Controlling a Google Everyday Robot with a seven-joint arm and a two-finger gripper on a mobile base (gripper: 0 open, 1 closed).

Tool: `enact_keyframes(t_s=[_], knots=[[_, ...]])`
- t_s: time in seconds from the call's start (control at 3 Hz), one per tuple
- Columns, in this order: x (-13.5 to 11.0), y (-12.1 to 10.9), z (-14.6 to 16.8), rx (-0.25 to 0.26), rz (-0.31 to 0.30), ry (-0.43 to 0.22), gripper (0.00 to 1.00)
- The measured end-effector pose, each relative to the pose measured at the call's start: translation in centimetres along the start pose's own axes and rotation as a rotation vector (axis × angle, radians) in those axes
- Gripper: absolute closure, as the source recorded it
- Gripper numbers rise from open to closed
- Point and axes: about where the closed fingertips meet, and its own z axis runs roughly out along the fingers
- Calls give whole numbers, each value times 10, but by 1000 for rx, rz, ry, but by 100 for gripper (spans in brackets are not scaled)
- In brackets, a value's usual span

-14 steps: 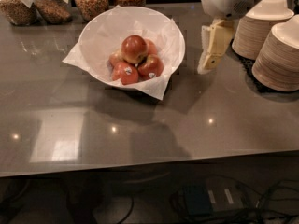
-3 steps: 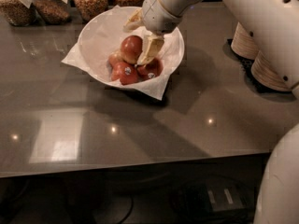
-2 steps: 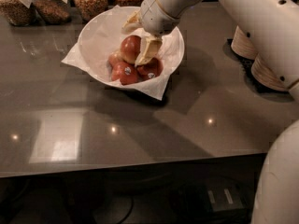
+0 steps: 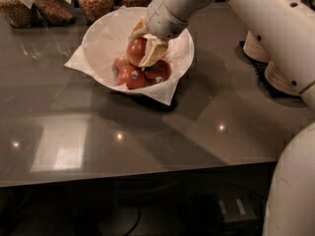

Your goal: Pick apple from white bowl

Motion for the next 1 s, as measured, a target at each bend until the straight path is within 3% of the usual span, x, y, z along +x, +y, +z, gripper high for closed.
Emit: enact_keyframes(t_s=[0.33, 1.0], knots=[[-3, 1, -1, -4, -10, -11, 100], [-19, -6, -20, -21, -77, 0, 100]])
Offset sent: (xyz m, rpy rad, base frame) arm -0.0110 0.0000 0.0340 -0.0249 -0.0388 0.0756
